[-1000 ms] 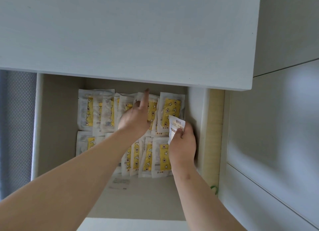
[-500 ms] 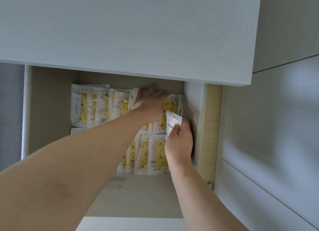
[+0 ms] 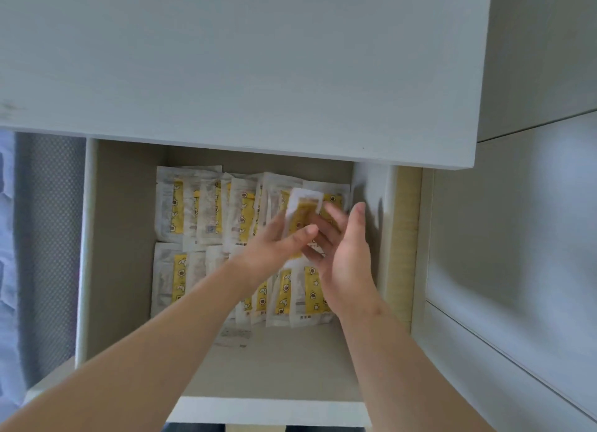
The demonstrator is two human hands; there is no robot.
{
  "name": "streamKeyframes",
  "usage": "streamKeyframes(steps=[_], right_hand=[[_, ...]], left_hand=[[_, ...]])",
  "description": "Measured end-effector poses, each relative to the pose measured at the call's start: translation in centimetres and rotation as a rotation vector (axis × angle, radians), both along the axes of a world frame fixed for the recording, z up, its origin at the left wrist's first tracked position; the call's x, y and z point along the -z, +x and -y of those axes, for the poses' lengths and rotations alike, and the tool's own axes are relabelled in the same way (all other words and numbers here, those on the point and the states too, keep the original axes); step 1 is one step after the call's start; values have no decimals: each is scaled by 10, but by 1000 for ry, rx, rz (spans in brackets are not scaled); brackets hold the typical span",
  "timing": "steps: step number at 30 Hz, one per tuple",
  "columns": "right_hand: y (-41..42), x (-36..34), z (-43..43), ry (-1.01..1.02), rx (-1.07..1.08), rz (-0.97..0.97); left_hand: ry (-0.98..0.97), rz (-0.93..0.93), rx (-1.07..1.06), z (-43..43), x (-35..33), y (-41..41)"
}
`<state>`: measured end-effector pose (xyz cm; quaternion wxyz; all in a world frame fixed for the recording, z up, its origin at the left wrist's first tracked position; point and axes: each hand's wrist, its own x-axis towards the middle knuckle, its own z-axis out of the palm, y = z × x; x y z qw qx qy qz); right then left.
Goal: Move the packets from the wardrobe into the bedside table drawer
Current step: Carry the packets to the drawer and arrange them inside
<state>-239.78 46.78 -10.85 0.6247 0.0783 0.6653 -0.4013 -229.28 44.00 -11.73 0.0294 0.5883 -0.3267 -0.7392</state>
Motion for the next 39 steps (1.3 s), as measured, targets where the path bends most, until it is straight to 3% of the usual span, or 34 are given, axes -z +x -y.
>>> streamKeyframes(steps=[4, 10, 20, 26, 35, 39], right_hand=[[5, 1, 5, 58, -98, -57], [6, 12, 0, 239, -254, -253], [0, 40, -7, 238, -251, -327], [-2, 47, -7, 301, -207, -243], [2, 60, 3, 198, -657, -368], [6, 64, 7, 184, -818, -447]], left_hand=[[7, 280, -319, 1, 23, 12], [-322, 648, -122, 20, 33, 31], [-369, 622, 300, 38, 51, 7], [-344, 587, 308, 31, 58, -1], [-572, 763, 385, 20, 63, 15], [-657, 803, 664, 20, 69, 26]])
